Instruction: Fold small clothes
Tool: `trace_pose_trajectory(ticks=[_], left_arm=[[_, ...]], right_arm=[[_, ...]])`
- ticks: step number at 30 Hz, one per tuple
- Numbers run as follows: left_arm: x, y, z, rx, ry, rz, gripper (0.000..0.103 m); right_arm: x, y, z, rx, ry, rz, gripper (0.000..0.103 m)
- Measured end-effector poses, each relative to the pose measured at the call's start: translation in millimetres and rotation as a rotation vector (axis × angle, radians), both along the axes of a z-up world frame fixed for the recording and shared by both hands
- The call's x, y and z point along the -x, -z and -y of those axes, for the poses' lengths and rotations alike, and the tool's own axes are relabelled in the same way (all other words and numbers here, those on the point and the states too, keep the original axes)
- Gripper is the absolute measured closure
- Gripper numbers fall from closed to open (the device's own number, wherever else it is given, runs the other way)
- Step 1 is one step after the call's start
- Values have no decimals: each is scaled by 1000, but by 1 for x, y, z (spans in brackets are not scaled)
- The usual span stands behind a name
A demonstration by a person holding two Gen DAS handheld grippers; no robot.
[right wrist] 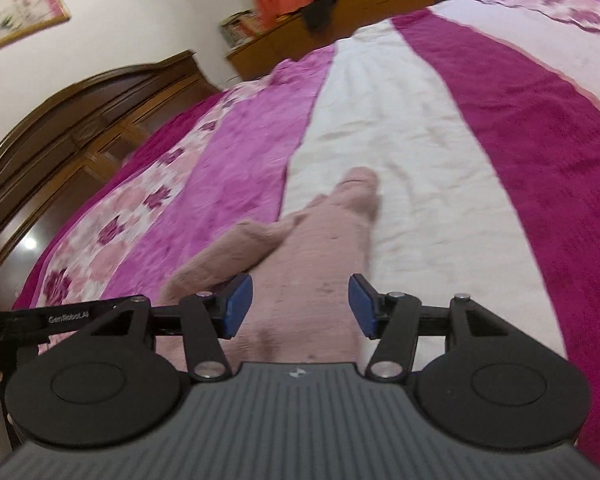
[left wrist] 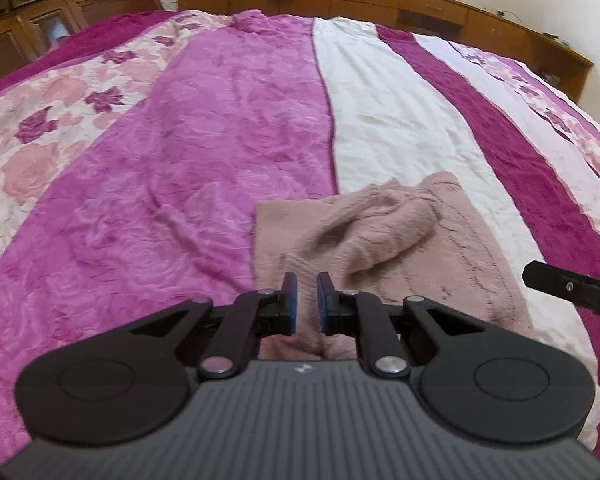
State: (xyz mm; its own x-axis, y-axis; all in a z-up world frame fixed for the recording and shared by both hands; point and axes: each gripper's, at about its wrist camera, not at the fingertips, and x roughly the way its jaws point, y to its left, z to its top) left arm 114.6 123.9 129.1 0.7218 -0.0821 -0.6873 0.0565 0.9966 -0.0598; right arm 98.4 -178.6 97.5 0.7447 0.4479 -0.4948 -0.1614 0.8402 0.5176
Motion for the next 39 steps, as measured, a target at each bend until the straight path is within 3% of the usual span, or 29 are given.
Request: trace_pose_trajectory(ticks=[10, 20, 22, 24, 34, 39], left_arm=[[-16, 6, 32, -35, 103, -6, 89], [-38, 25, 46, -124, 155, -31, 89], [-40, 28, 46, -128, 153, -37, 53], [-41, 31, 45, -121, 148, -32, 34], [-46, 38, 41, -258, 82, 19, 34], [-54, 39, 23, -218, 34, 16, 33]], right_arm=[[0, 15, 12, -15, 36, -29, 42], [0, 24, 16, -27, 42, -50, 41], [-1, 27, 16, -31, 41, -57, 41], [-1, 29, 15, -32, 36, -62, 41], [-1, 31, 13, -35, 29, -65, 41], [-1, 32, 12, -39, 27, -68, 41]])
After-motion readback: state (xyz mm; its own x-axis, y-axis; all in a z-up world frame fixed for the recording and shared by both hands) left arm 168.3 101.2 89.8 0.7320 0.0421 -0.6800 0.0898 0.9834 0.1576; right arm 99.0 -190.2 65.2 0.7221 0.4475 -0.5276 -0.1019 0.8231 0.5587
